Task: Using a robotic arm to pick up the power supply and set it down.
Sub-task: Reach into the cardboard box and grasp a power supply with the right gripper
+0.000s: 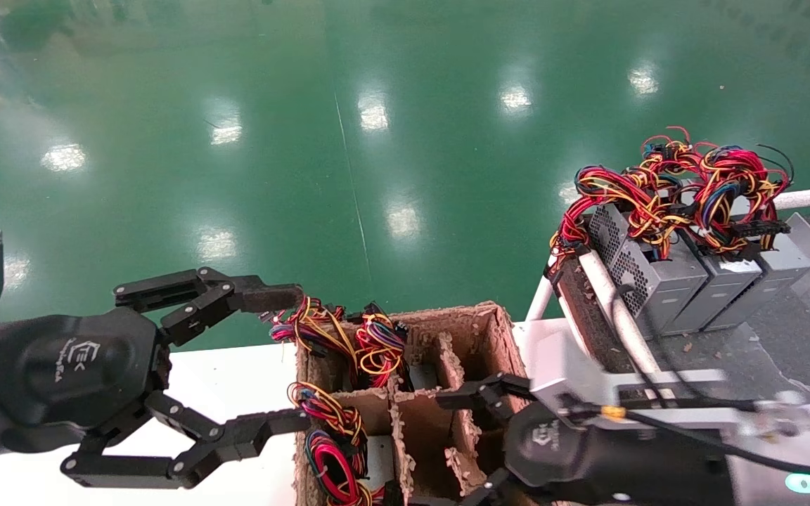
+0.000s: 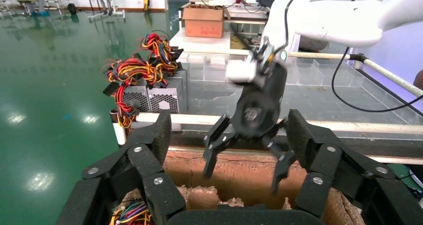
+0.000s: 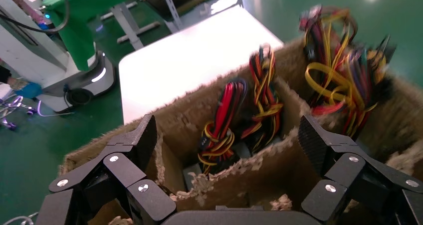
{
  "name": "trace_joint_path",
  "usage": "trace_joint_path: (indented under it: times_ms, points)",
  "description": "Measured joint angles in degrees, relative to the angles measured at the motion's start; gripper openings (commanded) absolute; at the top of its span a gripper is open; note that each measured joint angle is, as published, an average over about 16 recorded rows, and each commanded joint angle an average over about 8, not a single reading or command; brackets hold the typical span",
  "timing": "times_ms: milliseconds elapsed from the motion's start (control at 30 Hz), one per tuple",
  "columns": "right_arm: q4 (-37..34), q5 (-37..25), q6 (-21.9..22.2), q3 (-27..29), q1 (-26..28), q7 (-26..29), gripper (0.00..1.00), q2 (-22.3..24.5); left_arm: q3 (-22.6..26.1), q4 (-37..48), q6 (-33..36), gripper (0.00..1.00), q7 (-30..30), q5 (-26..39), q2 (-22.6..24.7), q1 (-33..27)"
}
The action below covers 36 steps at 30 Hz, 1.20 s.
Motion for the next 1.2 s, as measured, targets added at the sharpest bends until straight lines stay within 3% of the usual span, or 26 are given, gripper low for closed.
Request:
trace_joint_path:
  times_ms: [167, 233, 800, 1200]
  points:
    - [-1.28, -3.51, 1.3, -2.83, 0.09, 1.43, 0.09, -3.83, 0.0, 0.0, 0.0, 1.0, 0.0, 0.0, 0.0, 0.0]
    - [-1.95, -4.55, 1.71, -3.73, 0.1, 1.74, 0.0, -5.25, 0.0, 0.0, 0.0, 1.0, 0.0, 0.0, 0.0, 0.0]
    - [-7.39, -7.52, 1.66, -7.34, 1.04, 1.54, 0.0, -12.35, 0.01, 0.0, 0.0, 1.0, 0.0, 0.0, 0.0, 0.0]
    - [-5.0, -11.75, 5.76, -8.53, 0.31, 2.46, 0.0, -13.46, 0.01, 0.0, 0.0, 1.0, 0.0, -0.01, 0.0, 0.0]
